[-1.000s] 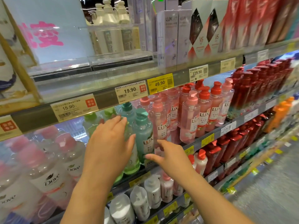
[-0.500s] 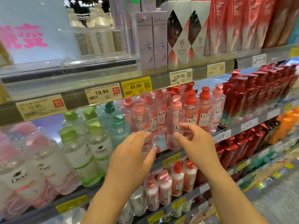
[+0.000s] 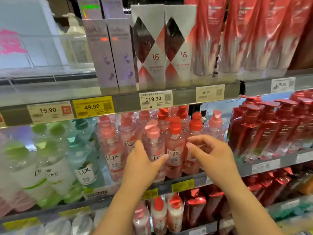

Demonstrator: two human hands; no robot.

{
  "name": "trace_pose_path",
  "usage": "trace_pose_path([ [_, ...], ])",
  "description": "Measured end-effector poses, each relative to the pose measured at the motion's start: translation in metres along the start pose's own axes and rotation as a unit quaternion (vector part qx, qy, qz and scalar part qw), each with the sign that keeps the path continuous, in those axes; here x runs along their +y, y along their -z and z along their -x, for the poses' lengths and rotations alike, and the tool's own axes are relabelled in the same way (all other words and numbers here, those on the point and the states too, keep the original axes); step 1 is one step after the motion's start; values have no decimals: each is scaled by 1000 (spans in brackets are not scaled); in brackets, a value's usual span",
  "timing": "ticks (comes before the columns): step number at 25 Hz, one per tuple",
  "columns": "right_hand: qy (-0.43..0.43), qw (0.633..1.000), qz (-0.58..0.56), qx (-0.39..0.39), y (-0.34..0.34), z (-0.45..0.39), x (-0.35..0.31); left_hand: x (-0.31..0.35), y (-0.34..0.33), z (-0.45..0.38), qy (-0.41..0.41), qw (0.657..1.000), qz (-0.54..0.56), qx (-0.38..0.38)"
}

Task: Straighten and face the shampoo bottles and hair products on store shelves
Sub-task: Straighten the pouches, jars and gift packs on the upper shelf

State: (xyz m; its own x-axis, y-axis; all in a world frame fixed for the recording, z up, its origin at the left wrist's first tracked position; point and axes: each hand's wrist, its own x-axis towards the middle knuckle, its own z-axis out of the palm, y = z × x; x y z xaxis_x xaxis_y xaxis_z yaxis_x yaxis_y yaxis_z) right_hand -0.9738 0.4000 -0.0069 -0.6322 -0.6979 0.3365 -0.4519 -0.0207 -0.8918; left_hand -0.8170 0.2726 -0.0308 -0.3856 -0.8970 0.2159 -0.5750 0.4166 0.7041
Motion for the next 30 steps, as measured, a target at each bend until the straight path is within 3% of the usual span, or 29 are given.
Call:
trace_pose_path([
  [4, 21, 984, 94, 150, 41, -26, 19, 5, -8, -2, 32, 999, 18, 39],
  [8, -54, 983, 176, 11, 52, -53, 33, 5, -9, 1, 33, 998, 6, 52],
  [10, -56, 983, 173, -23, 53, -61, 36, 4, -9, -1, 43, 998, -5, 47],
  [18, 9, 981, 171, 87, 61, -35, 3, -9, 12, -2, 29, 997, -61, -30],
  [21, 48, 982, 141, 114, 66, -21, -27, -11, 35, 6, -5, 995, -100, -3],
  [23, 54, 989, 118, 76, 63, -8, -46, -11, 61, 11, -35, 985, -159, 60],
  [27, 45, 993, 55, -98, 32, 13, -77, -7, 106, 7, -60, 962, -176, 198],
  [30, 62, 984, 29, -165, -5, 18, -88, -4, 112, -6, -23, 967, -205, 149],
])
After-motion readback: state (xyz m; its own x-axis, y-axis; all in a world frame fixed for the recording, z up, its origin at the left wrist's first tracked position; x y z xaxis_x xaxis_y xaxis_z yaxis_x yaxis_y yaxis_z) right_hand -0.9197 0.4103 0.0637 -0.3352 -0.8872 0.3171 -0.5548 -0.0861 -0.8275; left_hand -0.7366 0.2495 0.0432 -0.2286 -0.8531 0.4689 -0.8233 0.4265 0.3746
